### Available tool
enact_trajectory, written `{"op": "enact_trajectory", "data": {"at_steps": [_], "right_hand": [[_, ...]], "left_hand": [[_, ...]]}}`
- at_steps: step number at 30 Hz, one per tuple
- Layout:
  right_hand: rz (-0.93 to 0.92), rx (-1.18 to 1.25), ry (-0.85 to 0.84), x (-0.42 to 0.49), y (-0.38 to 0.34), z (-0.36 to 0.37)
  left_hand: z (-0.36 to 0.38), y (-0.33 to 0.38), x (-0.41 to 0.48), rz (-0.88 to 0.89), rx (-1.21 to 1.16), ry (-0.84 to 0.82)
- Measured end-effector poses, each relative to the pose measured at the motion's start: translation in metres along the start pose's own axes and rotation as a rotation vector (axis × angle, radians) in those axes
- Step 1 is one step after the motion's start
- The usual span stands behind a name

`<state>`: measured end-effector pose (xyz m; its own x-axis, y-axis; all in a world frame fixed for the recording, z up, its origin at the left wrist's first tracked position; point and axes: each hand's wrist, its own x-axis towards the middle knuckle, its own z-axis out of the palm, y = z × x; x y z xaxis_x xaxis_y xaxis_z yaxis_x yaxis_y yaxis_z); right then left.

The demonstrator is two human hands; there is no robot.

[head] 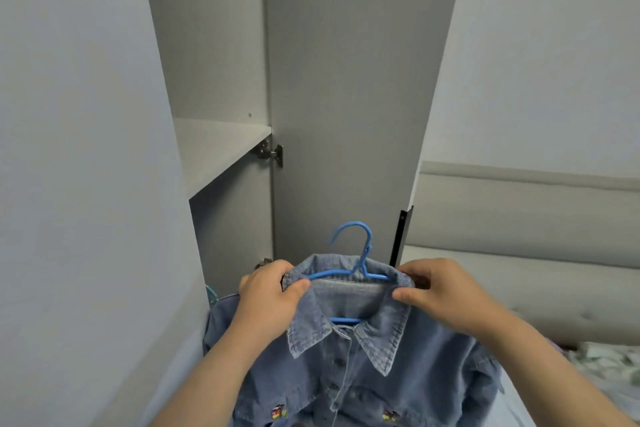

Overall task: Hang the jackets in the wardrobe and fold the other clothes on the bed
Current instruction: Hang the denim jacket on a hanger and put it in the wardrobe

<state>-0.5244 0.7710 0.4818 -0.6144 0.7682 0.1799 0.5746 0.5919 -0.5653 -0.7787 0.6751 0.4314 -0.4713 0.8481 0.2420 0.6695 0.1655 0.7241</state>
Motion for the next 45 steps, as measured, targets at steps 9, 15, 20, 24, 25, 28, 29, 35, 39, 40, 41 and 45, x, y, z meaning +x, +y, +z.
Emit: {"op": "enact_trajectory", "data": {"at_steps": [9, 15, 20, 24, 25, 28, 29, 35, 39, 40, 41, 45], "right_hand": [[0.09, -0.038, 0.185, -0.031, -0.032, -0.015], [0.094, -0.07, 0.238, -0.022, -0.051, -0.021], [0.076, -0.228, 0.216, -0.009, -0.047, -0.028], [0.067, -0.246, 0.192, 0.007, -0.033, -0.031], [0.068, -0.239, 0.177, 0.013, -0.025, -0.032], [0.075, -0.15, 0.144, 0.023, -0.009, -0.031], [0.073, -0.107, 0.137, 0.029, -0.004, -0.028], [0.089, 0.097, 0.117, 0.074, 0.026, 0.002], [0.101, 0.196, 0.12, 0.099, 0.036, 0.032], [0.108, 0.211, 0.115, 0.106, 0.036, 0.04], [0.113, 0.229, 0.109, 0.113, 0.037, 0.049], [0.083, 0.289, 0.042, 0.149, 0.039, 0.081]], "left_hand": [[-0.02, 0.022, -0.003, 0.095, -0.043, -0.071], [-0.029, 0.024, 0.008, 0.143, -0.087, -0.101], [-0.014, 0.02, 0.027, 0.131, -0.125, -0.118], [0.004, 0.017, 0.048, 0.141, -0.146, -0.125], [0.009, 0.016, 0.056, 0.149, -0.139, -0.133], [0.015, 0.009, 0.07, 0.16, -0.126, -0.16], [0.018, 0.006, 0.076, 0.154, -0.122, -0.162], [0.031, -0.017, 0.107, 0.063, -0.128, -0.065], [0.041, -0.034, 0.126, 0.012, -0.031, 0.009], [0.042, -0.039, 0.131, -0.007, -0.009, 0.018], [0.043, -0.045, 0.134, -0.031, 0.022, 0.027], [0.042, -0.069, 0.149, -0.148, 0.129, 0.008]]}}
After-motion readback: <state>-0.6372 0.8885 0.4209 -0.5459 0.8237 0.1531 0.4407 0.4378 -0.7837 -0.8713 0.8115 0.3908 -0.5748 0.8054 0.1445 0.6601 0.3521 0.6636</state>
